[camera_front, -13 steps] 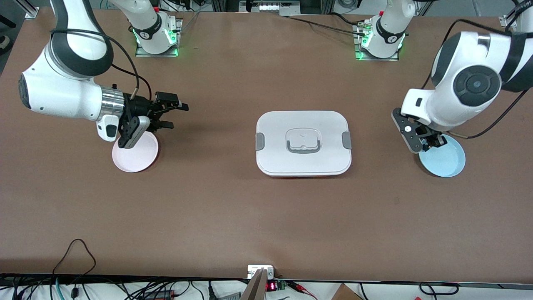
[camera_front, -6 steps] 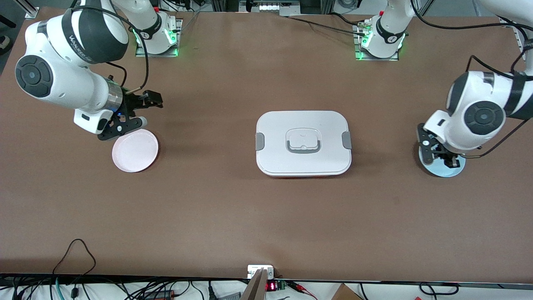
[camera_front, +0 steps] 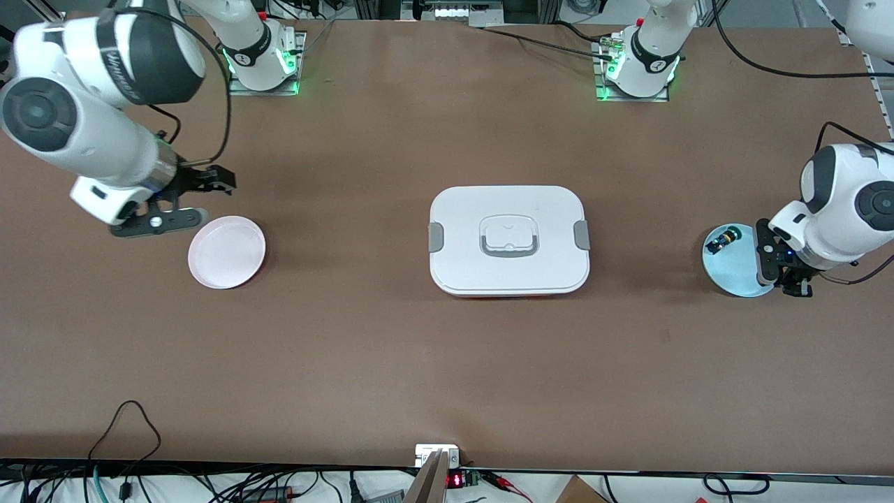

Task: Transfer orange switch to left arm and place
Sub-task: 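Lower the orange switch into the blue dish with the left gripper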

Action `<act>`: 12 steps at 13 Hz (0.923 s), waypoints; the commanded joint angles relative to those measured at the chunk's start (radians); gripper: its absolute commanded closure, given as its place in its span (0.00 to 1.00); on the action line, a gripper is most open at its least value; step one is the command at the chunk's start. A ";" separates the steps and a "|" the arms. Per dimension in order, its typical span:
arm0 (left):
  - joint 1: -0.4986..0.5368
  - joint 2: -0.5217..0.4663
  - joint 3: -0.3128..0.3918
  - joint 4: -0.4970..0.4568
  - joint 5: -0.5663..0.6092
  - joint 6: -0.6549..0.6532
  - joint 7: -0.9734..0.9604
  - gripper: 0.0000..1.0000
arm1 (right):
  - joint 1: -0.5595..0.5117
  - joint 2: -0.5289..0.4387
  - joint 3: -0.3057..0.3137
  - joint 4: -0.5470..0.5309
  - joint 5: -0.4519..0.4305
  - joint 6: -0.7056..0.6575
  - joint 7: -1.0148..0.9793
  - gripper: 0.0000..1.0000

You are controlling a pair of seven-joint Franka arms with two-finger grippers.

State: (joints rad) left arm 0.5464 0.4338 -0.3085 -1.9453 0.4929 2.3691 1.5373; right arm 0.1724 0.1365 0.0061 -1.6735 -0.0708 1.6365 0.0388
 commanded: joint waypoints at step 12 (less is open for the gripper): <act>0.267 0.120 -0.199 -0.041 0.007 0.036 0.052 0.71 | -0.102 -0.190 -0.009 -0.150 -0.009 0.132 -0.014 0.00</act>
State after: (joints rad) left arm 0.7700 0.5514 -0.4608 -1.9719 0.4930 2.3949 1.5669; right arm 0.0897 -0.0017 -0.0038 -1.7675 -0.0966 1.7385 0.0280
